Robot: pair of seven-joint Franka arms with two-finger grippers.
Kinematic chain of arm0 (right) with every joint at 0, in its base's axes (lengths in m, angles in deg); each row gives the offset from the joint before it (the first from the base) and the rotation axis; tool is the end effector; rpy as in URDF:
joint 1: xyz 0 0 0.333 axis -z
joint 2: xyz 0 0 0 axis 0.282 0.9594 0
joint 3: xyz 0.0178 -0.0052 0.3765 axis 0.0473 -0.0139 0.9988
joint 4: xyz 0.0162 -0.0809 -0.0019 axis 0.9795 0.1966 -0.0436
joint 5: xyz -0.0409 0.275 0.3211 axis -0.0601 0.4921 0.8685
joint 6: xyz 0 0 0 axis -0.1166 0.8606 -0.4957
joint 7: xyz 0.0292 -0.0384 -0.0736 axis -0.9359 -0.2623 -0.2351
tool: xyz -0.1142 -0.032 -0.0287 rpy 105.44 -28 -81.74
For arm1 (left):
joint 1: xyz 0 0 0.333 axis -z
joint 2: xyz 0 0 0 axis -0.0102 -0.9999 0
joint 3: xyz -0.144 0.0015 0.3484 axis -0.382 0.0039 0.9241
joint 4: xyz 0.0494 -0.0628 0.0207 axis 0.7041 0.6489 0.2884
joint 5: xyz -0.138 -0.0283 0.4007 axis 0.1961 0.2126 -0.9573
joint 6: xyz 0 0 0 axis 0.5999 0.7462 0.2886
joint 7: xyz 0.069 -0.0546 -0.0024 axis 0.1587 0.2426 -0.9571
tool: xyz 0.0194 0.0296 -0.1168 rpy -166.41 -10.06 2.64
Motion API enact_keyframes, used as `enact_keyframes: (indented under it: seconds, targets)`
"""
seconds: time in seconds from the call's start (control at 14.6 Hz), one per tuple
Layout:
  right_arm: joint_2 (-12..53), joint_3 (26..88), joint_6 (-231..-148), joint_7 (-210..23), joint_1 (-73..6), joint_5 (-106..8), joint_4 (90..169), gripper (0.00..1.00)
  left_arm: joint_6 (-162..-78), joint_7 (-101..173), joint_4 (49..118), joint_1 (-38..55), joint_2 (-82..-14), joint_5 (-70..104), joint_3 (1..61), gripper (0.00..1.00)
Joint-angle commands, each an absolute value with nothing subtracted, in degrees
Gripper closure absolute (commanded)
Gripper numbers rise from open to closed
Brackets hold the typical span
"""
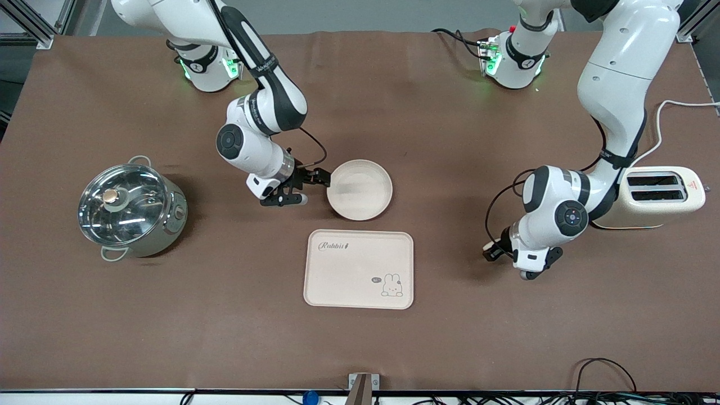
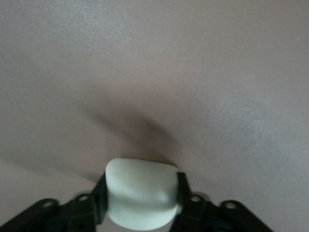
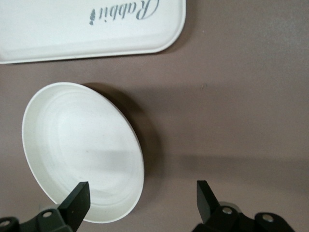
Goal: Place bun in plate and plate on tray
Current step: 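Carry the bun over the plate with the left gripper and release it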
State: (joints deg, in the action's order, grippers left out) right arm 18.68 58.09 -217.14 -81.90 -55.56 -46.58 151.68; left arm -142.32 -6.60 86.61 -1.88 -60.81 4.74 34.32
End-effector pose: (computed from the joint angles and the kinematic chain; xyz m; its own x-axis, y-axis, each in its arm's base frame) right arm 0.5112 0.3610 0.2549 0.9928 -0.0208 -0.1179 -0.0615 -0.9332 -0.3540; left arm 0.6937 -0.1484 0.1910 0.8074 0.5819 -0.0969 0.5888 -0.8052 0.0703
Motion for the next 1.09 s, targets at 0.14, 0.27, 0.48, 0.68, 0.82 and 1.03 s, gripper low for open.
enact_keyframes:
  seconds: [0.14,0.27,0.48,0.68,0.82,1.03]
  targets:
    - [20.2,57.6,-220.8,-82.2,-58.7,-44.0,152.6,0.05,-142.0,-18.6,86.1,2.9,-59.4,3.5,31.8,0.69]
    - [21.2,57.6,-222.2,-82.2,-59.4,-42.8,152.4,0.08,-142.0,-25.2,85.7,5.6,-58.8,3.5,29.7,0.69]
    - [23.5,57.6,-222.8,-82.2,-60.6,-42.3,151.3,0.1,-141.9,-34.8,84.6,11.6,-58.8,3.5,27.6,0.69]
    - [23.8,57.6,-223.9,-82.2,-61.1,-42.3,151.3,0.24,-142.0,-42.7,83.1,18.1,-59.0,3.5,27.6,0.68]
    - [24.6,57.6,-224.2,-82.2,-61.4,-42.3,150.8,0.35,-142.0,-46.5,81.3,22.3,-60.7,3.6,27.6,0.67]
    - [24.9,57.6,-224.1,-82.2,-61.4,-42.3,150.4,0.45,-142.6,-49.4,80.0,26.6,-62.6,3.5,27.8,0.65]
